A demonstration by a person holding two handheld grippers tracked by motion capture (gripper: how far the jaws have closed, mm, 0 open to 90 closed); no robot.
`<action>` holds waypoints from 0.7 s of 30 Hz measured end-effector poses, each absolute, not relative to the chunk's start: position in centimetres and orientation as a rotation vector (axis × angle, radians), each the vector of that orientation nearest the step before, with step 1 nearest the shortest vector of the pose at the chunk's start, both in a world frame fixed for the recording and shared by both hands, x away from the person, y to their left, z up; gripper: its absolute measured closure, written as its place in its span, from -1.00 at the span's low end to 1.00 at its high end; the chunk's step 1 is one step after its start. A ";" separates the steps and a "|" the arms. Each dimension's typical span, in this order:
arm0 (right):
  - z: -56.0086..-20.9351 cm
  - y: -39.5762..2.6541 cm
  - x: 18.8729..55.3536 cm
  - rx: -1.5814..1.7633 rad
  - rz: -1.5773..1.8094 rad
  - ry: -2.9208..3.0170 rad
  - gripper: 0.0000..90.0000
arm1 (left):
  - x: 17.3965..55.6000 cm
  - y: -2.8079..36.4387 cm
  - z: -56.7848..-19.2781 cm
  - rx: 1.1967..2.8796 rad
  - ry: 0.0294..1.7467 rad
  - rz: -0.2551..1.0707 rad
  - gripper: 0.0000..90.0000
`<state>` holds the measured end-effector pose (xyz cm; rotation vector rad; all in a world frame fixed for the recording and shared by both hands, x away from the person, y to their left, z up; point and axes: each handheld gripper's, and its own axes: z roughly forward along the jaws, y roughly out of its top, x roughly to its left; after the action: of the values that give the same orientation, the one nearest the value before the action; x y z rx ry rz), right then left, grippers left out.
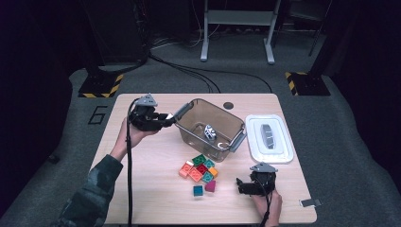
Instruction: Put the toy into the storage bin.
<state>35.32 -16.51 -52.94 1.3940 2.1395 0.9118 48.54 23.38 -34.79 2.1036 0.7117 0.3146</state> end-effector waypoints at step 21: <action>-52.9 -16.5 35.3 1.399 0.917 2.136 -0.94 | 52.3 17.9 -34.3 2.158 0.715 0.323 0.48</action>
<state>35.32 -16.49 -52.93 1.3986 2.1360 0.9170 52.27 17.94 -34.28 2.1580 0.7145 0.3229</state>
